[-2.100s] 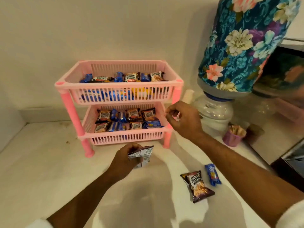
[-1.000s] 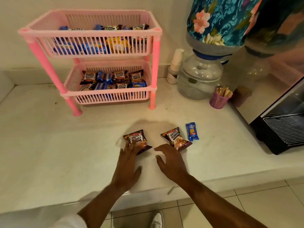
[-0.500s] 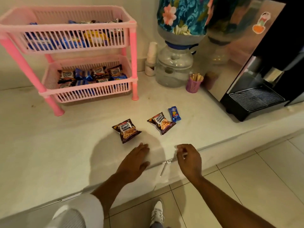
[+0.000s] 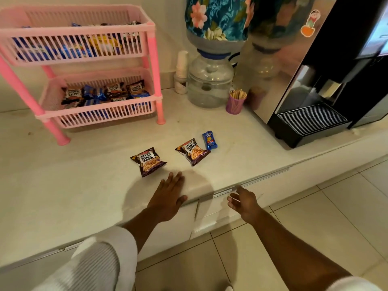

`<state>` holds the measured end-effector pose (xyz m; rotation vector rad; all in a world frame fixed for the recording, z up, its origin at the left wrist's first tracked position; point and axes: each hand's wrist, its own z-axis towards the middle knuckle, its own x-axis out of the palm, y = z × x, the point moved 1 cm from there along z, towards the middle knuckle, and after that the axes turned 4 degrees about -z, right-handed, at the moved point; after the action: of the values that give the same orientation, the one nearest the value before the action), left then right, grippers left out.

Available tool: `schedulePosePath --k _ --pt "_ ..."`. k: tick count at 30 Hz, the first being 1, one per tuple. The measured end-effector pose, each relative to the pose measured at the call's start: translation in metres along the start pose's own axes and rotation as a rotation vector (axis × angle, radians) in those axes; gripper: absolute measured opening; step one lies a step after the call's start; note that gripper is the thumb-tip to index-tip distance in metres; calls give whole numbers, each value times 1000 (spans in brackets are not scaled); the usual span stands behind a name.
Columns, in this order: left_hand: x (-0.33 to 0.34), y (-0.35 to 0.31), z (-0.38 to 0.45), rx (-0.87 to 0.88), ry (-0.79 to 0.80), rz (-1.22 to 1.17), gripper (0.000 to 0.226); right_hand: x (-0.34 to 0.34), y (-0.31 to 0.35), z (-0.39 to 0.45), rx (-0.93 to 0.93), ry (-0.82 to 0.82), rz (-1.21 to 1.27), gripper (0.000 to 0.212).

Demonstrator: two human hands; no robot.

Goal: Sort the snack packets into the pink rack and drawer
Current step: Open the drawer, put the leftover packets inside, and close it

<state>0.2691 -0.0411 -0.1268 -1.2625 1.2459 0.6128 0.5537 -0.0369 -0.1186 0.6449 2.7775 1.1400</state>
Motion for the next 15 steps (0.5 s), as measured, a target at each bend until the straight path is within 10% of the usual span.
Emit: schedulePosePath --k 15 --pt "5 -21 15 -169 57 83 68 -13 12 25 130 131 141 10"
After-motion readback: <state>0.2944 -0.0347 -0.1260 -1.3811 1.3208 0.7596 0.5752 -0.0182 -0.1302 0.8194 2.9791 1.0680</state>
